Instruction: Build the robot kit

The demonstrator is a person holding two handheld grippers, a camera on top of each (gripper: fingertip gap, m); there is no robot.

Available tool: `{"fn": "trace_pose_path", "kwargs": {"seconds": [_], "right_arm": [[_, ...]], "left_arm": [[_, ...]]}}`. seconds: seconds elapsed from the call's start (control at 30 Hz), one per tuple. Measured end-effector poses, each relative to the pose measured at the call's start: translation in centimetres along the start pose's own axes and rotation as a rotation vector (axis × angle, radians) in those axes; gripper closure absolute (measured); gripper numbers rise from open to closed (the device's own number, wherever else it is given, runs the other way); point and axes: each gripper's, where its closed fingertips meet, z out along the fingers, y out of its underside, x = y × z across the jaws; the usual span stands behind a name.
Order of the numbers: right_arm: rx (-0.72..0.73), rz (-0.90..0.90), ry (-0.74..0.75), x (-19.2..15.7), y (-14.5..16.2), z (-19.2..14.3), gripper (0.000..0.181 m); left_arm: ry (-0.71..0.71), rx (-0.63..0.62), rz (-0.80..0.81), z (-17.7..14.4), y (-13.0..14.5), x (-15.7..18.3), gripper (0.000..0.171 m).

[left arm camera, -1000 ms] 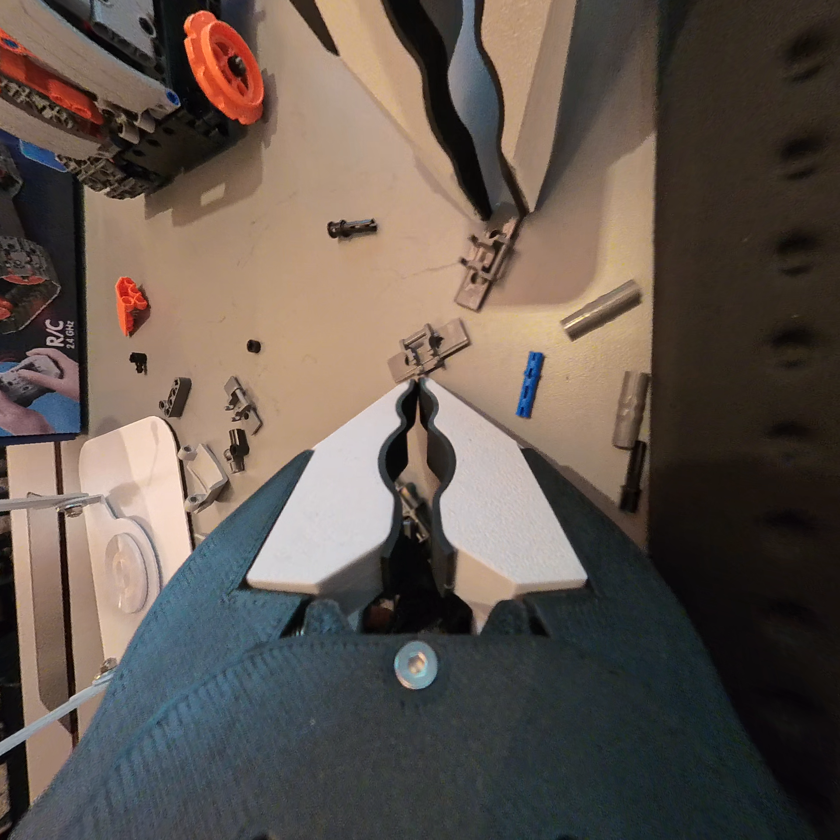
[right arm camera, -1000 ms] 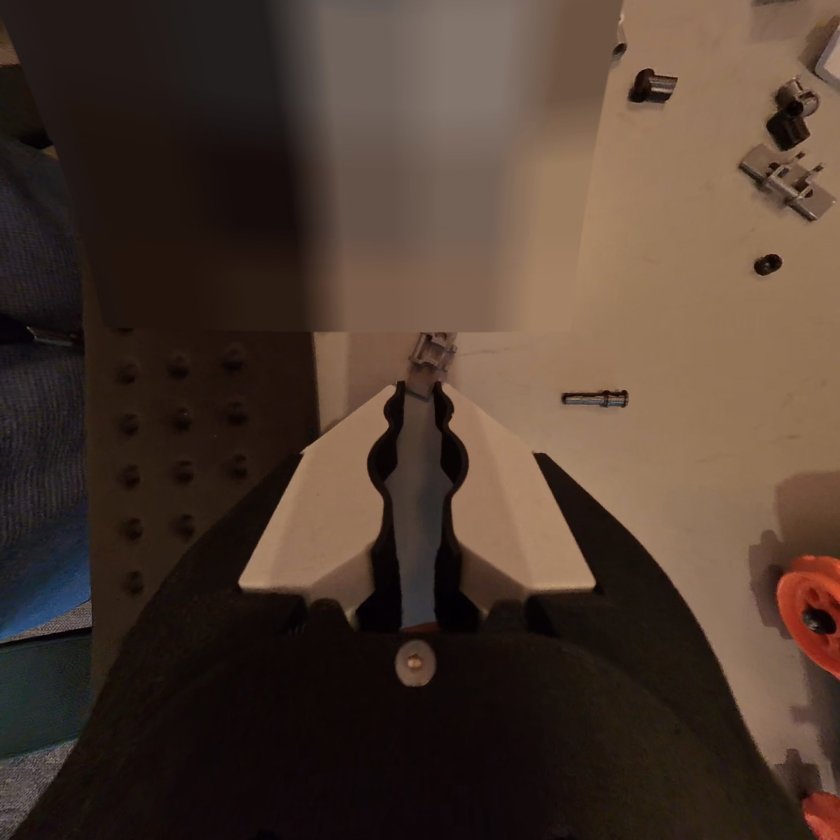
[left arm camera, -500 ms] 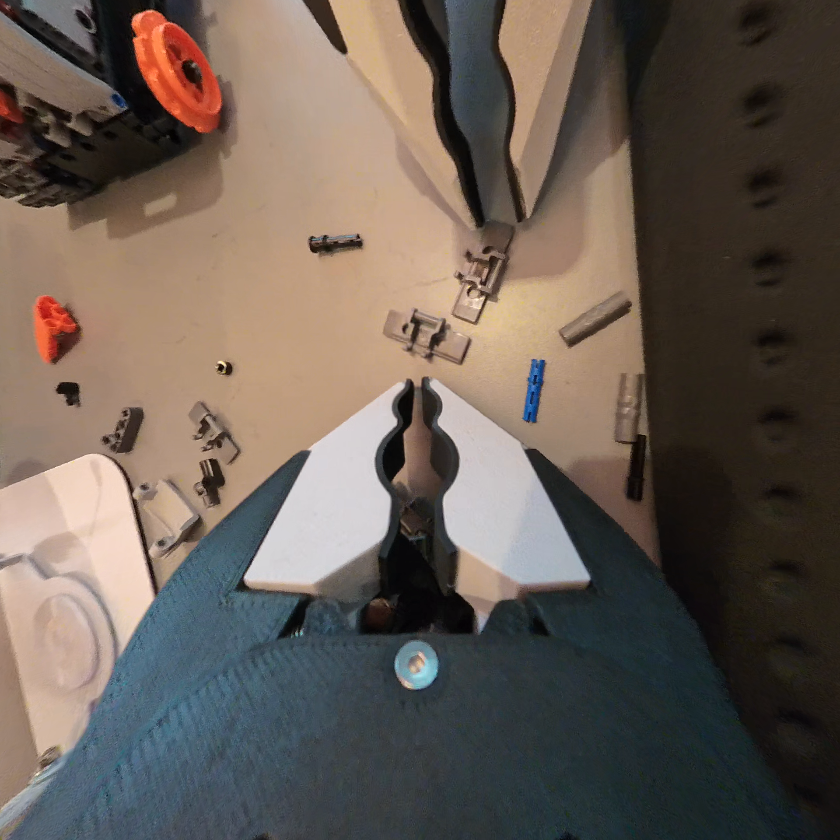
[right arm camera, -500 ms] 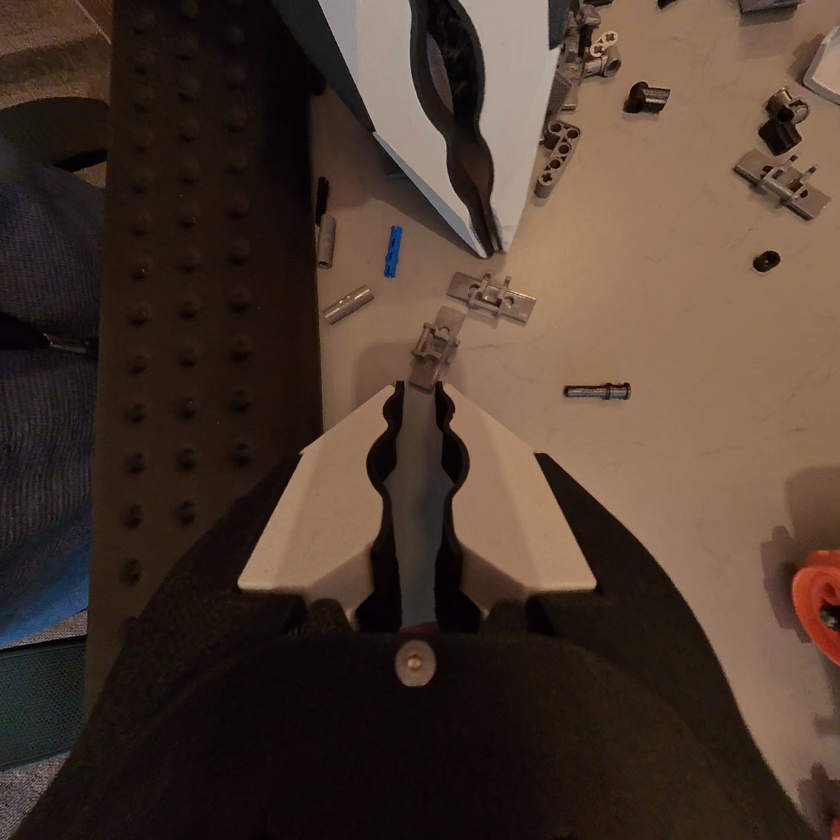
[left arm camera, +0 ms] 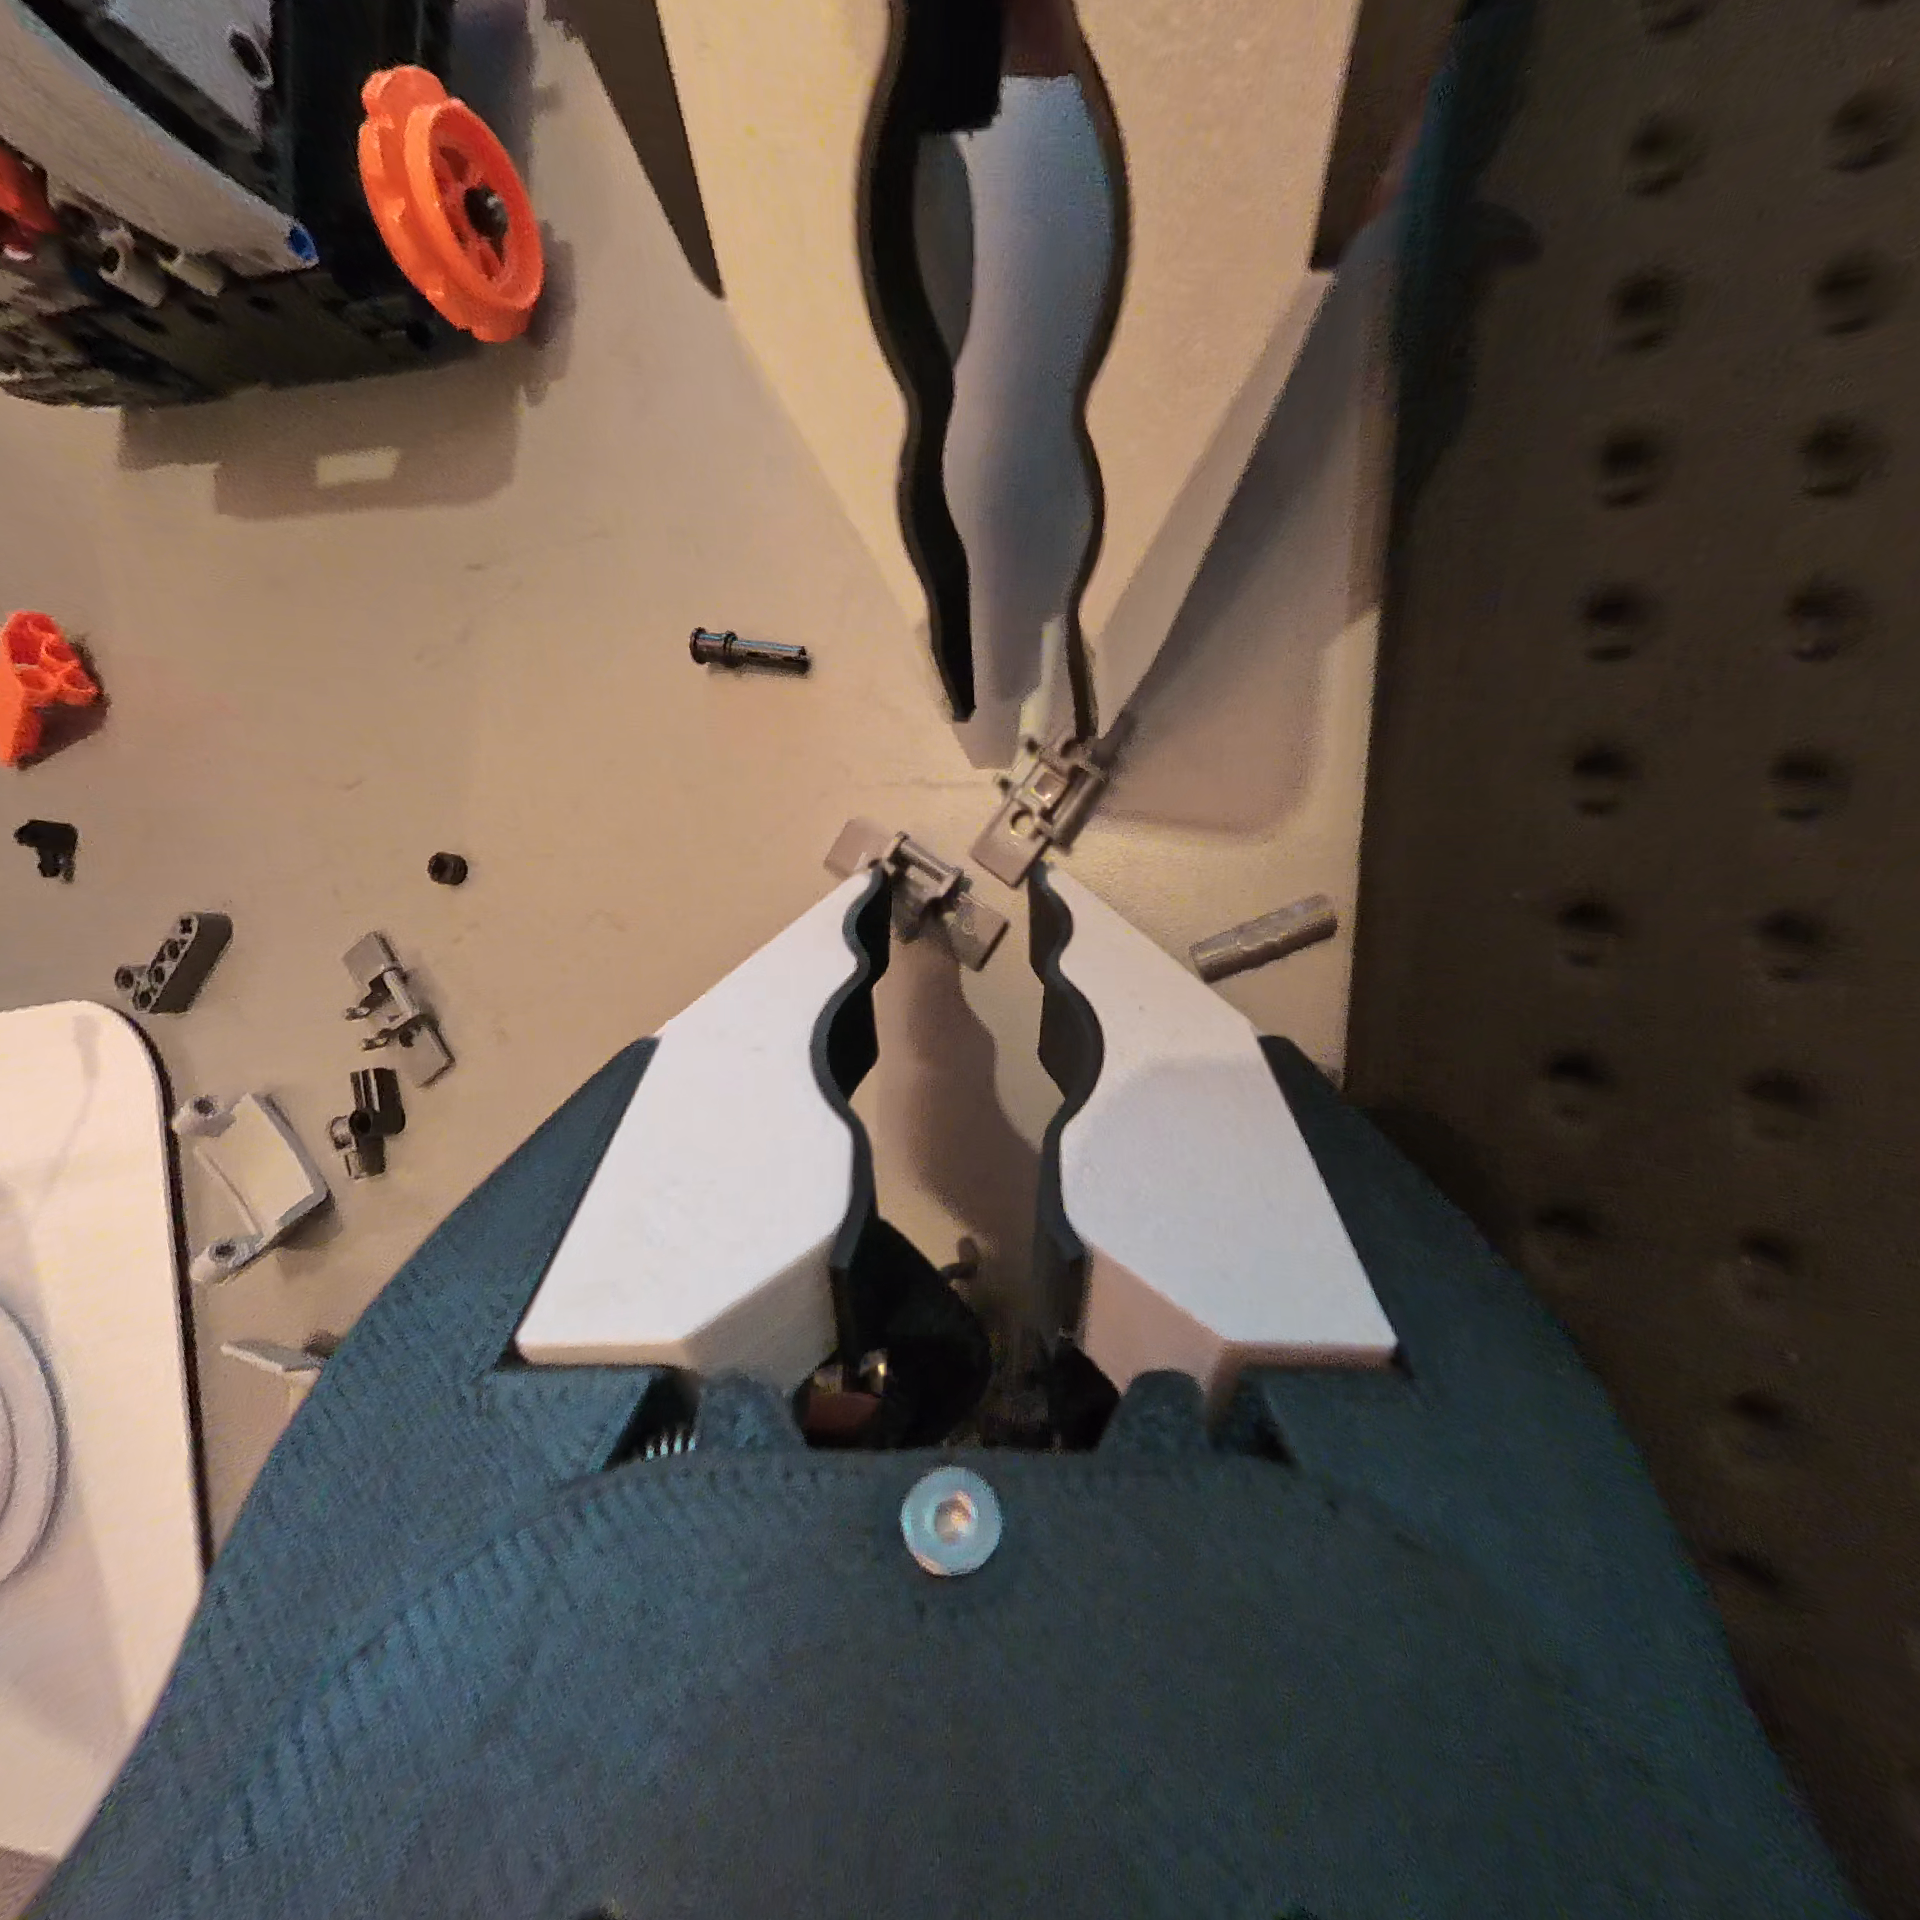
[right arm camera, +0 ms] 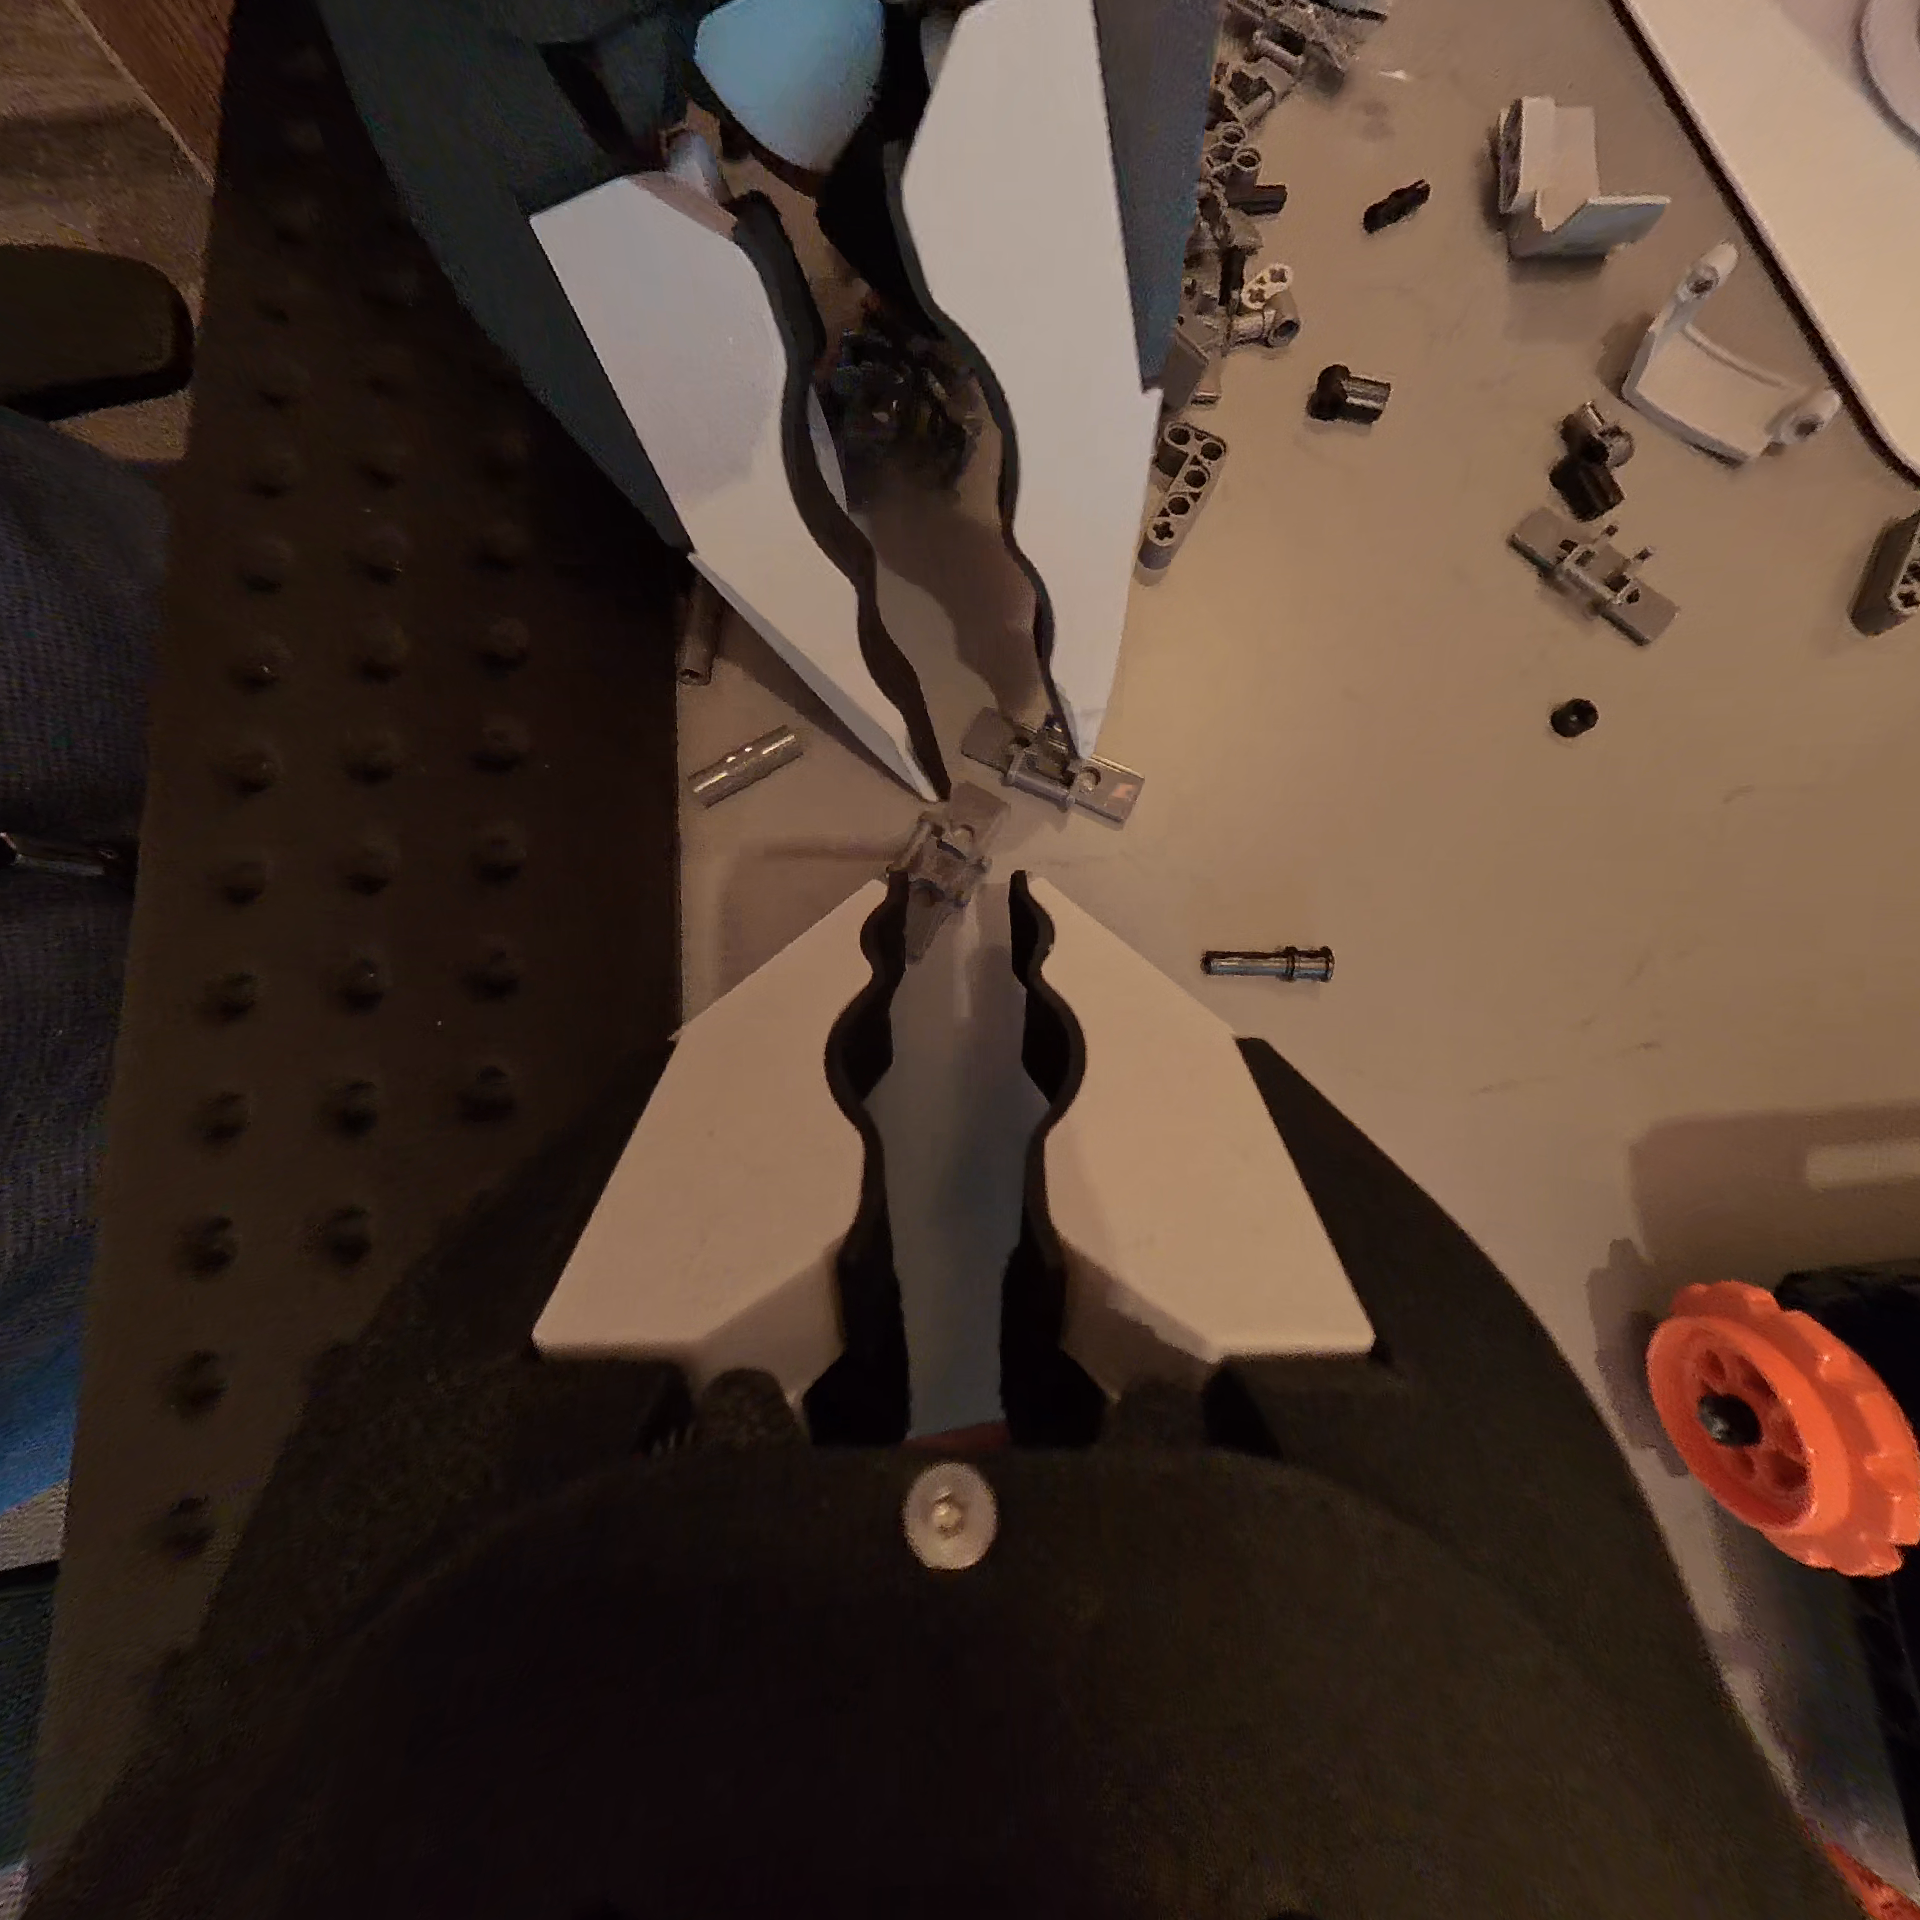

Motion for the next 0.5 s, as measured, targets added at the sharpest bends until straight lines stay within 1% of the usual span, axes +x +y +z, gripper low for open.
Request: {"fn": "trace_pose_path", "kwargs": {"seconds": [0.1, 0.27, 0.37, 0.5], "right_arm": [[-0.006, -0.076, 0.009, -0.4, -0.1, 0.4, 0.165], [-0.029, -0.158, 0.02, -0.4, 0.0, 0.7, 0.163], [-0.009, -0.182, -0.013, -0.9, -0.3, 0.7, 0.162], [-0.043, -0.208, 0.0, -0.3, 0.3, 1.3, 0.163]], "left_arm": [[-0.025, -0.014, 0.02, 0.1, 0.0, -0.2, 0.151], [-0.015, 0.002, 0.142, 0.0, 0.2, -0.4, 0.165], [0.007, 0.019, 0.25, -0.1, 0.3, -0.2, 0.166], [0.049, 0.016, 0.301, -0.6, 0.8, 0.1, 0.166]]}}
